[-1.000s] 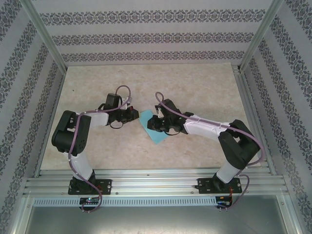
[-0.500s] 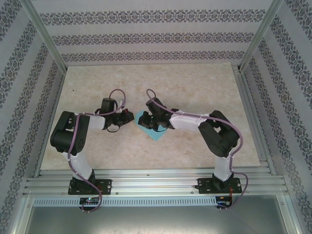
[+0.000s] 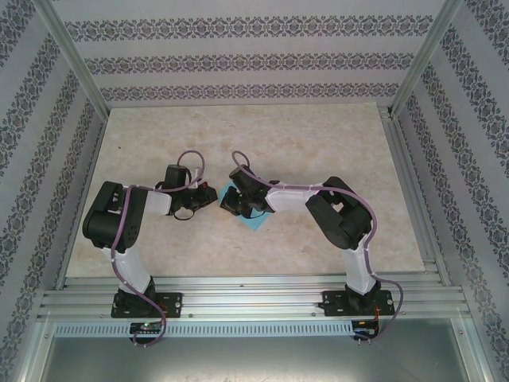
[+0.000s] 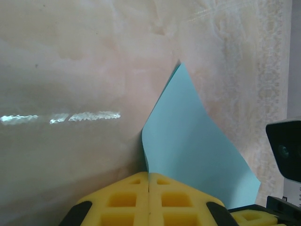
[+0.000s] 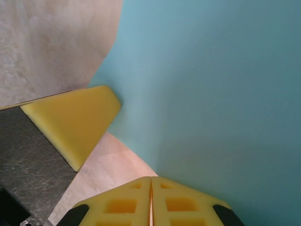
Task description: Fold a paper plane with a square sheet of paper (fold left side to right side)
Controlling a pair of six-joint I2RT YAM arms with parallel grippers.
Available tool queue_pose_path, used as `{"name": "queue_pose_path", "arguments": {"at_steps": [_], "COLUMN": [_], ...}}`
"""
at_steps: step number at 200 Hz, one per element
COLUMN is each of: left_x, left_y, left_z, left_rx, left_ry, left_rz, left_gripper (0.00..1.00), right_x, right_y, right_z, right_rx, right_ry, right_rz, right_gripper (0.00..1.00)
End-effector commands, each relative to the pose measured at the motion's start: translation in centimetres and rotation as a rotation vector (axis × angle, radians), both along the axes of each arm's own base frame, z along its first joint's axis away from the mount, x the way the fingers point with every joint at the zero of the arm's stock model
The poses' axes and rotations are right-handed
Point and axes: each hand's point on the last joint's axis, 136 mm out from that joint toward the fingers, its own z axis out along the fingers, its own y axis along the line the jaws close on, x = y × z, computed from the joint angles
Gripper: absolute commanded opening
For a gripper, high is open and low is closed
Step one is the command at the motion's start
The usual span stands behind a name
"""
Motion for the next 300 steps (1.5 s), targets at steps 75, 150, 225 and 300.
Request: {"name": "queue_pose_path", "arguments": {"at_steps": [75, 150, 225, 300], "left_x": [0.0, 0.0, 0.0, 0.1], "left_y": [0.8, 1.1, 1.2, 1.3], "left_z": [-1.4, -1.7, -1.9, -1.9], "left_rx": [0.045, 0.072, 0.082, 0.085], "left_ry": [-0.020, -0.015, -0.016, -0.018], "left_rz": [-0.002, -0.004, -0.002, -0.005], "left_gripper": [0.01, 0.00, 0.00, 0.00], "right_x": [-2.0, -4.0, -6.3, -9.0], "right_y": [-2.6, -5.3, -8.0, -11.6], "right_z": [-3.3, -3.9, -4.6, -5.4], "right_rx": [-0.064, -0.099, -0.140, -0.220], "right_ry": [0.077, 0.100, 0.147, 0.210], "right_rz": [-0.053, -0.067, -0.081, -0.092], "right_gripper": [0.09, 0.08, 0.08, 0.06]}}
